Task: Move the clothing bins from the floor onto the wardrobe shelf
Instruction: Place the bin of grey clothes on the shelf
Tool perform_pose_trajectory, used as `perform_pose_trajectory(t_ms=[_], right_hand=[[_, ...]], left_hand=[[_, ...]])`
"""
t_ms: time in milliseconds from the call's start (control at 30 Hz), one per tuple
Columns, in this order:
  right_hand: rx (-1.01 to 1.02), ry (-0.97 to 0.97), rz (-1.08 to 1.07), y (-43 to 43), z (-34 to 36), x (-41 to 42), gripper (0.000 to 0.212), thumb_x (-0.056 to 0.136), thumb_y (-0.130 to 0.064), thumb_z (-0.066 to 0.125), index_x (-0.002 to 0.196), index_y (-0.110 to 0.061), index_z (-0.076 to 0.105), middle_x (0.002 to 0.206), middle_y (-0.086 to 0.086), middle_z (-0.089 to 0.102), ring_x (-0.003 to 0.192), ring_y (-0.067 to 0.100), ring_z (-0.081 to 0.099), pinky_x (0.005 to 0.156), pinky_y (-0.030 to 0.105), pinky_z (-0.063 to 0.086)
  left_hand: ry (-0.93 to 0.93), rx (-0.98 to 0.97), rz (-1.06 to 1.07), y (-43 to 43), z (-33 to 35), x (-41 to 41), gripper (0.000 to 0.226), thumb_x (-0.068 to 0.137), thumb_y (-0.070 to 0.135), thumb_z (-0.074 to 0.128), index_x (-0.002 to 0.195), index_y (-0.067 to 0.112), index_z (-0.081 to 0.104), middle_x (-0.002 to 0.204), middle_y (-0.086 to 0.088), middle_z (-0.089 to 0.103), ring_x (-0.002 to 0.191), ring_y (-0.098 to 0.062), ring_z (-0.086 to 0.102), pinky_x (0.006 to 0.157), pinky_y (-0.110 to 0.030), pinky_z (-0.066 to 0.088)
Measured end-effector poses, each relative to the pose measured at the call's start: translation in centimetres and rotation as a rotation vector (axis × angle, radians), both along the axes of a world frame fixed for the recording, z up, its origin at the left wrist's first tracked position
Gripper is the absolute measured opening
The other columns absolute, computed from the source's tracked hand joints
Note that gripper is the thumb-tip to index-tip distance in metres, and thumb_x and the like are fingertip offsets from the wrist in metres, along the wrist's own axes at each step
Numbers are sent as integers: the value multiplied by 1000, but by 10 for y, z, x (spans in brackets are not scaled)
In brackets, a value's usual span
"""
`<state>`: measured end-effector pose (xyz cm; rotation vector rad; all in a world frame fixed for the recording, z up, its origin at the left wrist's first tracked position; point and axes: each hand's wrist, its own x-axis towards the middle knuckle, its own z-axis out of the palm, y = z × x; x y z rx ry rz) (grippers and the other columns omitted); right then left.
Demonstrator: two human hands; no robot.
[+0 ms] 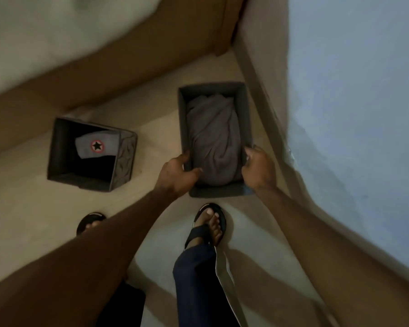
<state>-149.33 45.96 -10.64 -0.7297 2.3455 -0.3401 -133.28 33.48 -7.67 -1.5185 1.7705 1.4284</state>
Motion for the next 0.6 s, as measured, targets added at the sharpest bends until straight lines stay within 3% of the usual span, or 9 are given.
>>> perform_pose_trajectory(t_ms=[67, 133, 233, 433, 600], right_hand=[[38, -29, 44, 10, 26, 9, 49, 81, 4, 48, 127, -10, 59, 116, 18, 61, 101, 40, 59, 78, 36, 47], [73, -61, 65, 23, 56, 24, 56, 85, 2, 48, 139, -12, 48, 128, 17, 57, 111, 39, 57, 88, 38, 48], [151, -77, 36, 44, 110, 47, 54, 90, 1, 47, 142, -12, 44, 138, 15, 52, 119, 36, 54, 96, 39, 47], [134, -138, 7, 77, 259, 106, 54, 86, 5, 47, 138, -10, 48, 124, 17, 58, 106, 37, 59, 84, 38, 52], [128, -124, -97, 94, 362, 167, 51, 91, -3, 45, 141, -13, 44, 131, 13, 56, 110, 34, 58, 92, 43, 51]], left_hand=[[-36, 31, -40, 5, 22, 10, 73, 89, 34, 65, 150, 18, 29, 150, -8, 43, 131, -28, 48, 104, -36, 43], [-62, 48, -69, 11, 54, 22, 74, 88, 35, 65, 150, 19, 28, 149, -9, 44, 129, -29, 50, 104, -38, 46], [-77, 47, -106, 20, 112, 43, 74, 88, 39, 64, 151, 20, 29, 147, -8, 47, 126, -28, 53, 103, -41, 47], [-100, 90, -241, 37, 255, 105, 80, 82, 50, 61, 151, 24, 28, 142, -7, 53, 121, -25, 58, 100, -41, 50], [-57, 50, -304, 37, 352, 153, 75, 81, 49, 60, 148, 24, 36, 136, -7, 59, 115, -25, 61, 97, -39, 52]])
